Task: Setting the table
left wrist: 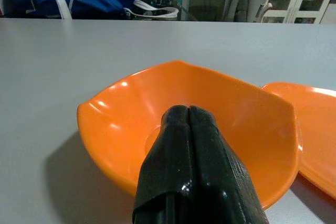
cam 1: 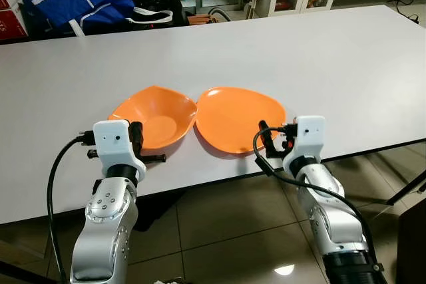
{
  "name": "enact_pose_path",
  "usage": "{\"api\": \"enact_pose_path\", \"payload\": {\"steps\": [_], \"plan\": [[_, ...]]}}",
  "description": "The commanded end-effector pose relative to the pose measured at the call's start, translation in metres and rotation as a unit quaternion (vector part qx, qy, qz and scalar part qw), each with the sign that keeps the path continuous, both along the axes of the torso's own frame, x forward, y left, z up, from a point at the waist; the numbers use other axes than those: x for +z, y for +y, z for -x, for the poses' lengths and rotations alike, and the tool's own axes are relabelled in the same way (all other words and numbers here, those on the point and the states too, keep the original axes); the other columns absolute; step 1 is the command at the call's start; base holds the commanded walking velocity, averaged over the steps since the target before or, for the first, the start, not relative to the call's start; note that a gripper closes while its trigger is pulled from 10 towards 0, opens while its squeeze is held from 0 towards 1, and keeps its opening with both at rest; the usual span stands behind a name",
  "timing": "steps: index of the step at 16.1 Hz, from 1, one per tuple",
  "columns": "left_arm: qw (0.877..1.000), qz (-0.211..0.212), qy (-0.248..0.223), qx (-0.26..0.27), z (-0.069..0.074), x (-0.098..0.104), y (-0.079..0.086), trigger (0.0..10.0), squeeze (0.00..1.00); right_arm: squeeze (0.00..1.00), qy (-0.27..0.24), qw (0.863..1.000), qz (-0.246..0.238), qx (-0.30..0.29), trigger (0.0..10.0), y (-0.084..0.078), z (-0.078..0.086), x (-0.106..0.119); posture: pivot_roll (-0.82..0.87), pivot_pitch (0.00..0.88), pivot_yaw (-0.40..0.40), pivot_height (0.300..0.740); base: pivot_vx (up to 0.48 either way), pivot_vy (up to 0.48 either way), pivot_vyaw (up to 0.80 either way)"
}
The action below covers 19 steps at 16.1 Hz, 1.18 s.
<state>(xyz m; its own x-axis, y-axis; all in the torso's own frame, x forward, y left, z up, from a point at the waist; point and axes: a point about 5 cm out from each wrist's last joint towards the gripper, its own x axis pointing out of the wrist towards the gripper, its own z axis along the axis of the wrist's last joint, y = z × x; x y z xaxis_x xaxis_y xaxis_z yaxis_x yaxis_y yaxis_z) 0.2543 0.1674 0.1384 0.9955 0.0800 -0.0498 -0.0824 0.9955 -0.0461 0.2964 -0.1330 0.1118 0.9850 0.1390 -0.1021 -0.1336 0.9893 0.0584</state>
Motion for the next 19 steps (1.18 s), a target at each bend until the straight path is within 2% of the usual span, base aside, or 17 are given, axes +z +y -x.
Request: {"api": "enact_pose_path", "payload": {"steps": [1,7,19], "plan": [[1.000,-0.001,-0.005,0.006,-0.0011,0.0041,0.0009,10.0,0.00,0.00,-0.006,1.000,0.001,0.005,10.0,0.0030,-0.0025,0.0028,-0.08,0.029,0.042,0.740,0.000,0.000,0.00],[1.000,-0.007,-0.008,0.011,-0.0028,0.0053,0.0044,10.0,0.00,0.00,-0.002,1.000,0.005,0.017,10.0,0.0085,-0.0026,0.0001,-0.08,0.028,0.047,0.740,0.000,0.000,0.00],[1.000,0.001,-0.011,0.003,-0.0050,0.0072,0.0018,10.0,0.00,0.00,0.010,1.000,0.008,0.009,10.0,0.0060,-0.0018,-0.0064,-0.09,0.023,0.054,0.740,-0.021,0.000,0.00]]}}
